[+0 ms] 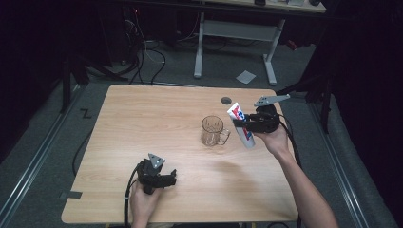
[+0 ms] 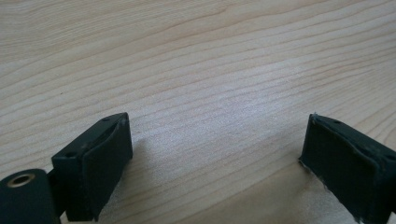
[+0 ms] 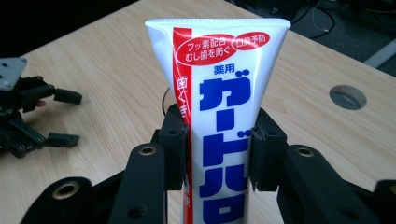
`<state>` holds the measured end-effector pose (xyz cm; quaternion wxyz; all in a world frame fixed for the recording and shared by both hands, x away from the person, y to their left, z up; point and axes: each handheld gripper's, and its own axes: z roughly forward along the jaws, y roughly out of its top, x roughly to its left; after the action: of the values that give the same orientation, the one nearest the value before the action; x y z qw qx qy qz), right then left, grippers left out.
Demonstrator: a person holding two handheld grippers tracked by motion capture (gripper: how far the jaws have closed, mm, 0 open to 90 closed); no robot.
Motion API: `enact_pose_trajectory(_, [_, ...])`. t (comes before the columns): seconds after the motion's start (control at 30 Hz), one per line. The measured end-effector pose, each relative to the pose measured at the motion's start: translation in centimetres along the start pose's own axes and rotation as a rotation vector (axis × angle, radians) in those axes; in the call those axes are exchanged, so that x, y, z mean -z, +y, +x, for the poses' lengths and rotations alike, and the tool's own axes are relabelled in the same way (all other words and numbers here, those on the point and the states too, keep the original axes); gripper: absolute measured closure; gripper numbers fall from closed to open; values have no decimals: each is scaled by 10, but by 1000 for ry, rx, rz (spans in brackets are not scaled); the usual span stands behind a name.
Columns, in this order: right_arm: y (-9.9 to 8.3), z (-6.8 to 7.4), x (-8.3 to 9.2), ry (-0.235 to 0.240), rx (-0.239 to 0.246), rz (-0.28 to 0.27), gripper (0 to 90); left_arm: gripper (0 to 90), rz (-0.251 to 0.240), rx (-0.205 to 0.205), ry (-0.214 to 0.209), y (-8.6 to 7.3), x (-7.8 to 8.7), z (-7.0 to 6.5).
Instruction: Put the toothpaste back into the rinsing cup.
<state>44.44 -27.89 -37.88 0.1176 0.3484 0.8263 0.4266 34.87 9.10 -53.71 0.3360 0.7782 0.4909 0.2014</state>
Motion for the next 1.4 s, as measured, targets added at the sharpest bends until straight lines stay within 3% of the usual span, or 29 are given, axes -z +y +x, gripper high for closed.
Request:
enact_pose_trajectory(0.33, [18, 9, 0, 16, 16, -85, 638, 88, 0, 0, 0, 0, 0, 0])
enact_pose_trajectory(0.97, [42, 12, -27, 20, 16, -120, 637, 89, 0, 0, 0, 0, 0, 0])
enact_pose_trajectory(1.1, [50, 15, -34, 13, 24, -149, 636, 89, 0, -1, 0, 0, 0, 0])
enact_pose_trajectory(1.4, [61, 18, -47, 4, 39, -137, 635, 89, 1, -3, -1, 0, 0, 0])
